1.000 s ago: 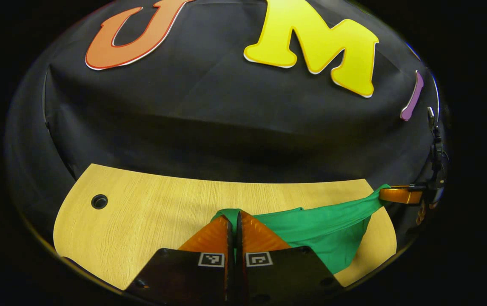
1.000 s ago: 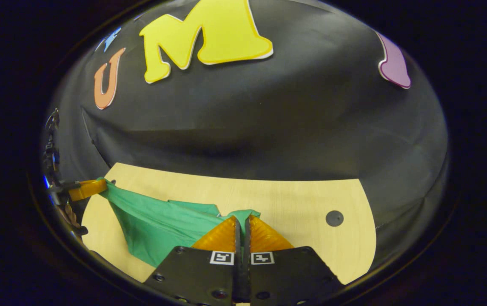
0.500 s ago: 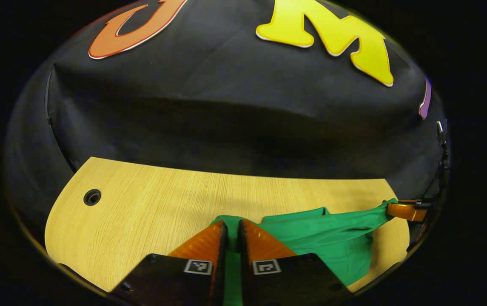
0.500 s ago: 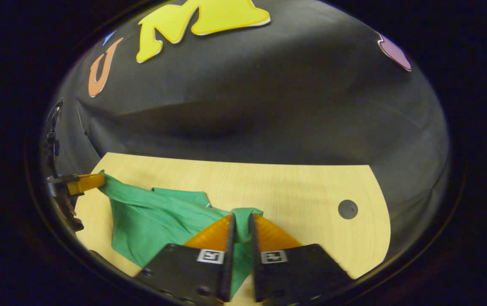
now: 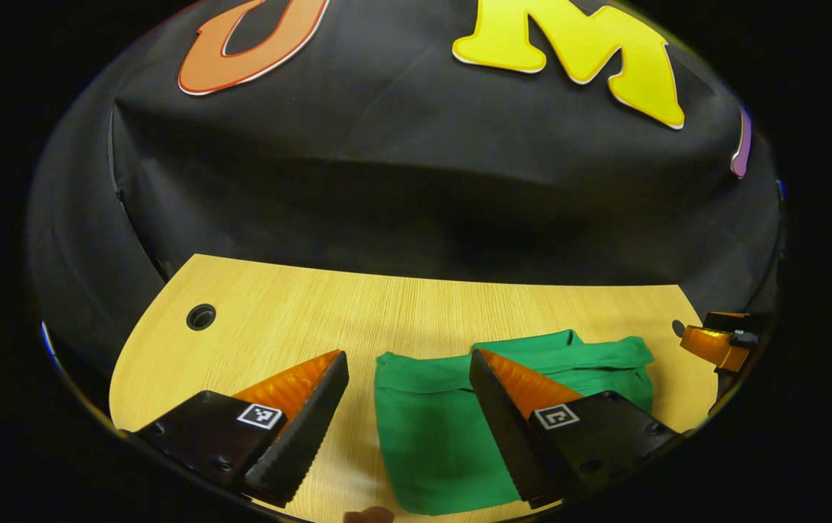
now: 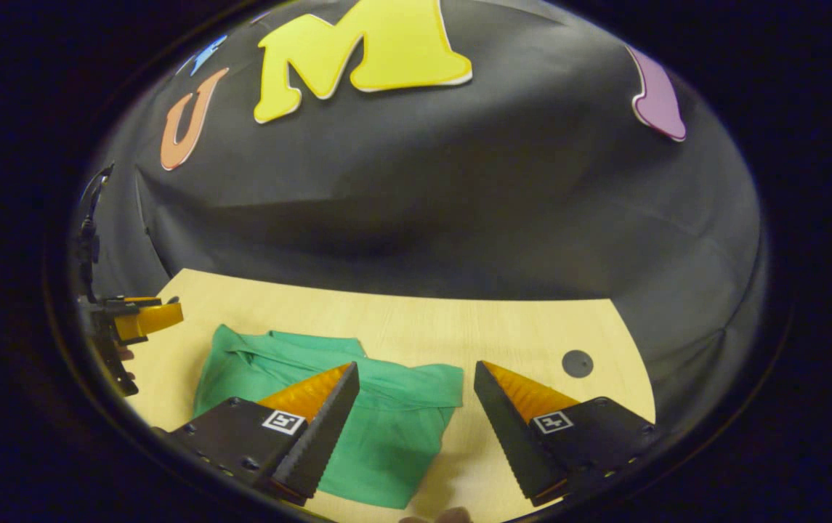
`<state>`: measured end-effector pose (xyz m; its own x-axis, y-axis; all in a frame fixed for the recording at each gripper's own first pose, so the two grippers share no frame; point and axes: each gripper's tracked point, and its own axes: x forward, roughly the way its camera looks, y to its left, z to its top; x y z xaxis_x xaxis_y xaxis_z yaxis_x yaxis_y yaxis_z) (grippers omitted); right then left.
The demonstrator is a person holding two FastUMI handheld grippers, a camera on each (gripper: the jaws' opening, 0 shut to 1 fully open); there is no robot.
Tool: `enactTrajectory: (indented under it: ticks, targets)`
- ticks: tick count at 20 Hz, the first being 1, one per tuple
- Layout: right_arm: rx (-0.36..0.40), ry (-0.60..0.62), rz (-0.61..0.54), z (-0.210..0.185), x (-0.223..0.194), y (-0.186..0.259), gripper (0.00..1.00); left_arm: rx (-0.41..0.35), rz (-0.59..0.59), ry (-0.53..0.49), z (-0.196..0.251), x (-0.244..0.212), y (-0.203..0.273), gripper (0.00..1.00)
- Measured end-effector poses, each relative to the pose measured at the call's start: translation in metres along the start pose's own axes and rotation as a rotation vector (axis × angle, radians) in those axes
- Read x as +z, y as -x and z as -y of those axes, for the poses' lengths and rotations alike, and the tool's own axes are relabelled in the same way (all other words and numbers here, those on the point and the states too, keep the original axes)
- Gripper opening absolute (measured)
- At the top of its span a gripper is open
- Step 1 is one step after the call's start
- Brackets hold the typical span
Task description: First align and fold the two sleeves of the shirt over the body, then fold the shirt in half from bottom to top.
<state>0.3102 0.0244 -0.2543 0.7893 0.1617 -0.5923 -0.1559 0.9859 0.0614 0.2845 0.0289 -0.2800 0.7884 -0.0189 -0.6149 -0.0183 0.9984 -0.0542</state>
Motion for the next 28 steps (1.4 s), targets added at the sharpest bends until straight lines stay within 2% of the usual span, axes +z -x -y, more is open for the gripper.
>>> enactTrajectory:
  ticks: [3, 5, 6, 9, 14, 17, 21, 24, 28]
  targets:
    - [0.000, 0.004, 0.062, -0.009, 0.019, 0.032, 0.96, 0.002, 0.042, 0.000, 0.001, 0.016, 0.028, 1.00]
    - [-0.003, 0.012, 0.107, -0.014, 0.030, 0.059, 0.98, -0.011, 0.086, -0.004, 0.005, 0.031, 0.055, 1.00]
    - [-0.006, 0.017, 0.135, -0.016, 0.036, 0.074, 0.96, -0.014, 0.112, -0.010, 0.008, 0.038, 0.072, 1.00]
    - [-0.010, 0.022, 0.209, -0.025, 0.052, 0.121, 0.98, -0.033, 0.197, -0.031, 0.018, 0.064, 0.120, 1.00]
    - [-0.009, 0.041, 0.325, -0.040, 0.064, 0.209, 0.97, -0.025, 0.312, -0.050, 0.031, 0.084, 0.204, 1.00]
    - [-0.005, 0.035, 0.373, -0.051, 0.061, 0.254, 0.97, -0.024, 0.372, -0.037, 0.038, 0.080, 0.258, 1.00]
    - [-0.017, 0.022, 0.431, -0.064, 0.033, 0.322, 0.97, -0.023, 0.445, -0.058, 0.052, 0.061, 0.318, 1.00]
    - [-0.040, 0.038, 0.462, -0.064, 0.015, 0.350, 0.96, -0.033, 0.445, -0.052, 0.056, 0.041, 0.345, 1.00]
    - [-0.045, -0.004, 0.495, -0.065, 0.011, 0.369, 0.96, -0.026, 0.492, -0.078, 0.060, 0.039, 0.363, 1.00]
